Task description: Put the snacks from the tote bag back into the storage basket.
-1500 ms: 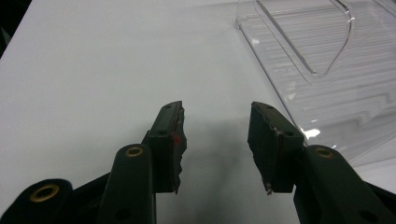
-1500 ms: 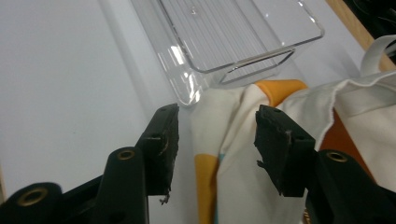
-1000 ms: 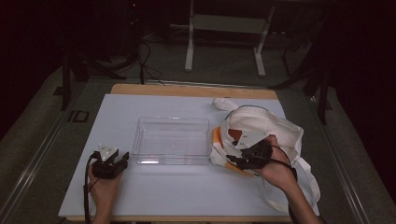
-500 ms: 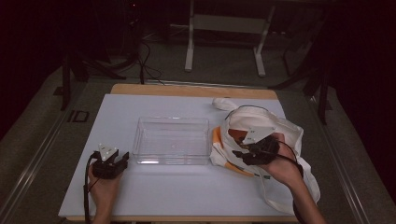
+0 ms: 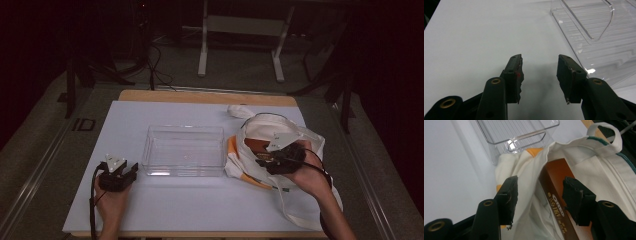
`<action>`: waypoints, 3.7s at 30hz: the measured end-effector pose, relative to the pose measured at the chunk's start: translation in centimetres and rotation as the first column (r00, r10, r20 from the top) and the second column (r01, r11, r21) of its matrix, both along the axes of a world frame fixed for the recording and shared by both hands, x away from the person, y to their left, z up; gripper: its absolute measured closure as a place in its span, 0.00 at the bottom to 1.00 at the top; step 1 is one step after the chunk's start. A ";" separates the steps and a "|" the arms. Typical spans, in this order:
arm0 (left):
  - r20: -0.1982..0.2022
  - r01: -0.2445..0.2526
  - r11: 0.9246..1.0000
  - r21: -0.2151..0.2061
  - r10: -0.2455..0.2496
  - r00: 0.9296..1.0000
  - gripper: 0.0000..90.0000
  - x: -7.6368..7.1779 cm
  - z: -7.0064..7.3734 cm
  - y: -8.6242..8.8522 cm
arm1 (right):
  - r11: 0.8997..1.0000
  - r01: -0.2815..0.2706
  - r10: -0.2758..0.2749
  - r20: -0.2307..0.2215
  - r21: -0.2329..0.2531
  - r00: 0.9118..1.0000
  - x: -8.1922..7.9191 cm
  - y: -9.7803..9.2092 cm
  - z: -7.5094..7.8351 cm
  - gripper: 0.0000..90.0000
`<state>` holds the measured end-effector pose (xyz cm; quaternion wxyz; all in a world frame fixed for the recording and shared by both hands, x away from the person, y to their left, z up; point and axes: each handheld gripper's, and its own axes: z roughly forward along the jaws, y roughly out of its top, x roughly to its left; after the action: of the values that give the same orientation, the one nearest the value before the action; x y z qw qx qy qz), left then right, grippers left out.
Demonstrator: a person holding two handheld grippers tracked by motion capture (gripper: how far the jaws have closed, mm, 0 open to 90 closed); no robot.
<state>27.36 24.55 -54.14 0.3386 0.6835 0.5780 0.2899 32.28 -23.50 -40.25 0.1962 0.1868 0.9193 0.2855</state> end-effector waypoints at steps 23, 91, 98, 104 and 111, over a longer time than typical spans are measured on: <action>-0.001 0.000 1.000 0.003 0.000 1.000 0.62 0.0 0.0 0.0 | 0.998 0.032 -0.034 -0.042 -0.055 0.999 1.3 -2.6 -0.4 0.49; -0.009 0.003 1.000 0.011 -0.003 1.000 0.62 0.1 0.0 -0.1 | 0.957 0.080 -0.125 -0.145 -0.280 0.982 7.4 -5.0 -1.7 0.34; -0.009 0.003 1.000 0.011 -0.003 1.000 0.62 0.1 0.0 -0.1 | 0.948 0.081 -0.138 -0.168 -0.309 0.976 8.1 -5.1 -2.1 0.34; -0.009 0.003 1.000 0.010 -0.003 1.000 0.62 0.1 0.0 -0.1 | 0.945 0.086 -0.156 -0.204 -0.316 0.966 8.8 -5.2 -2.6 0.33; -0.009 0.003 1.000 0.010 -0.003 1.000 0.62 0.1 0.0 -0.1 | 0.945 0.069 -0.159 -0.265 -0.319 0.951 9.4 -5.2 -3.4 0.29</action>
<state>27.46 24.45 -54.16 0.3329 0.6875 0.5770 0.2891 41.70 -28.72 -43.64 0.1036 0.2471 0.9585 0.0976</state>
